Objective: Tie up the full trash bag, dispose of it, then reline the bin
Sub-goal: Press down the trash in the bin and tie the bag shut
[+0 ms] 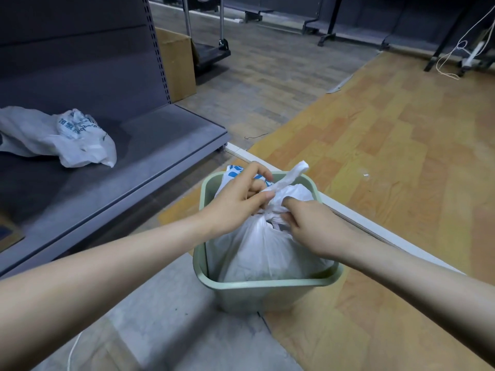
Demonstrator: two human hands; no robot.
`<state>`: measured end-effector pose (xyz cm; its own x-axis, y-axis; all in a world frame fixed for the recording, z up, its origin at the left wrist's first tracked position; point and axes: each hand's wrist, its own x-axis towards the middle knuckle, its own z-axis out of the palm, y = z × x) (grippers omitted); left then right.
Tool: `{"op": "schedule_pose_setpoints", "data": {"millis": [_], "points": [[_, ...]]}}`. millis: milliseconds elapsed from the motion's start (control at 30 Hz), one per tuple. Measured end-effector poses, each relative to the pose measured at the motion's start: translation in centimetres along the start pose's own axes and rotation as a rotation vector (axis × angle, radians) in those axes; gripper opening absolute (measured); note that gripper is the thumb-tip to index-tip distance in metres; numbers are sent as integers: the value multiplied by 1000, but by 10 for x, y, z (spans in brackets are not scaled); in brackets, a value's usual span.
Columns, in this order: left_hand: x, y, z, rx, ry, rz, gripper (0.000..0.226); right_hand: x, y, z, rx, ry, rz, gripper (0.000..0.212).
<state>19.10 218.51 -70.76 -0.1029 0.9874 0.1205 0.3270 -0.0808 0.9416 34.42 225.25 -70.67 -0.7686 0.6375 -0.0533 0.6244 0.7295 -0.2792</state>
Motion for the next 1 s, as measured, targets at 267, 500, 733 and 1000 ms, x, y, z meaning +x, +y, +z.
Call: {"op": "schedule_pose_setpoints", "data": {"millis": [267,500,733,1000], "points": [[12,3,4,141,181,98,23,15,-4,-8,123,346,-251,52],[10,-17,-10,330,31,82,27,8,31,14,202,203,-245,61],[-6,-31,-20,327,74,23,27,7,16,18,198,177,-362,48],[-18,-36,-16,301,256,84,28,7,-12,22,978,151,-61,36]]}}
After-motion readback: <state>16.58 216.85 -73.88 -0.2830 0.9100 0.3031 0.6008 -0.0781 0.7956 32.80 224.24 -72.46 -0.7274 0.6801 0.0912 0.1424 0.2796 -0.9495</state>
